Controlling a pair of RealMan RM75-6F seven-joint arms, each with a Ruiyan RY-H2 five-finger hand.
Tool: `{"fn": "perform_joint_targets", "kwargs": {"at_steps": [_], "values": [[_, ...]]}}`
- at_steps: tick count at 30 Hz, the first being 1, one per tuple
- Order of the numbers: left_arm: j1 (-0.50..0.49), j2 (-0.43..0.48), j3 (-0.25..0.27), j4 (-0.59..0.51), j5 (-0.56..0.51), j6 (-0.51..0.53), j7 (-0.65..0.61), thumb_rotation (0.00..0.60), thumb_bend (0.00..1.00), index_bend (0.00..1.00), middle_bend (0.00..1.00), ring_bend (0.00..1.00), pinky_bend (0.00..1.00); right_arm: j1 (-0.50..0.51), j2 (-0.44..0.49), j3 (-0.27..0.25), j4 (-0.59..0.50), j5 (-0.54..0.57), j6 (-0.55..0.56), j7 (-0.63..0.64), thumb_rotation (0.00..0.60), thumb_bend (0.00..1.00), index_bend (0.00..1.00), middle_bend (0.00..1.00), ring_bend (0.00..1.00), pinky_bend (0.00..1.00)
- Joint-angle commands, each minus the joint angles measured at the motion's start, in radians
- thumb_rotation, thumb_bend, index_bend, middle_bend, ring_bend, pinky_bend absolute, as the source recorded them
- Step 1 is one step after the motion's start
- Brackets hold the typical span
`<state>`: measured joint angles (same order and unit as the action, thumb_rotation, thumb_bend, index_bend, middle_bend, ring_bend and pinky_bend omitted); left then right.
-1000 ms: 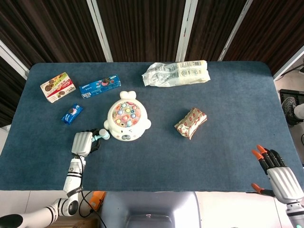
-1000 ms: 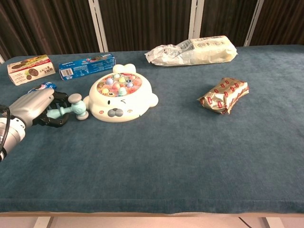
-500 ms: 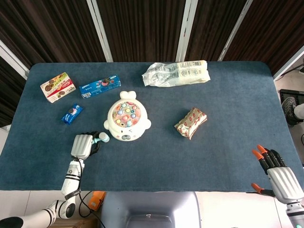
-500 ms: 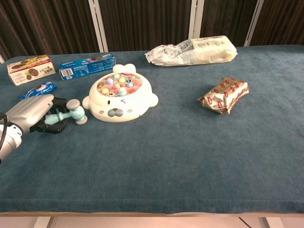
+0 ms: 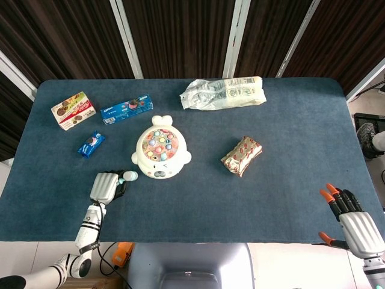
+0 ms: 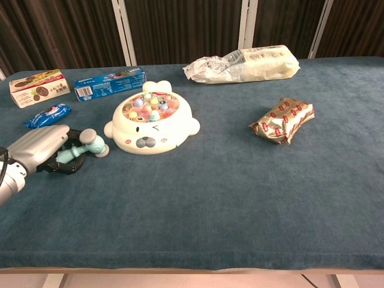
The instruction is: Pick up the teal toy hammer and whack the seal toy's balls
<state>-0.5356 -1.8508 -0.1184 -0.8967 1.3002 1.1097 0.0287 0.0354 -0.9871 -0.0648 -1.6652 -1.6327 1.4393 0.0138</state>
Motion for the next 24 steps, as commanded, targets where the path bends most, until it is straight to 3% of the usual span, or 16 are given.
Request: {"fn": "perform_joint_targets", "kwargs": {"at_steps": [1, 7, 20, 24], "values": [[0.001, 0.004, -0.002, -0.001, 0.0, -0.009, 0.002, 0.6, 0.52, 0.4, 0.44, 0.44, 0.64, 0.001, 0.0, 0.0, 0.0, -0.001, -0.001, 0.0, 0.6, 0.3, 0.0, 0.0, 0.0, 0.0], [0.002, 0.008, -0.009, -0.003, -0.007, -0.027, 0.01, 0.6, 0.48, 0.39, 0.4, 0.39, 0.52, 0.001, 0.0, -0.001, 0.0, -0.001, -0.001, -0.001, 0.6, 0.3, 0.0, 0.0, 0.0, 0.0], [0.003, 0.011, -0.02, -0.005, -0.006, -0.031, 0.011, 0.6, 0.44, 0.35, 0.38, 0.36, 0.43, 0.001, -0.001, -0.001, -0.001, 0.0, -0.002, -0.004, 0.6, 0.3, 0.0, 0.0, 0.0, 0.0], [0.004, 0.016, -0.025, -0.012, -0.01, -0.036, 0.012, 0.6, 0.4, 0.29, 0.32, 0.27, 0.36, 0.001, -0.001, -0.001, -0.001, -0.001, -0.001, -0.004, 0.6, 0.3, 0.0, 0.0, 0.0, 0.0]]}}
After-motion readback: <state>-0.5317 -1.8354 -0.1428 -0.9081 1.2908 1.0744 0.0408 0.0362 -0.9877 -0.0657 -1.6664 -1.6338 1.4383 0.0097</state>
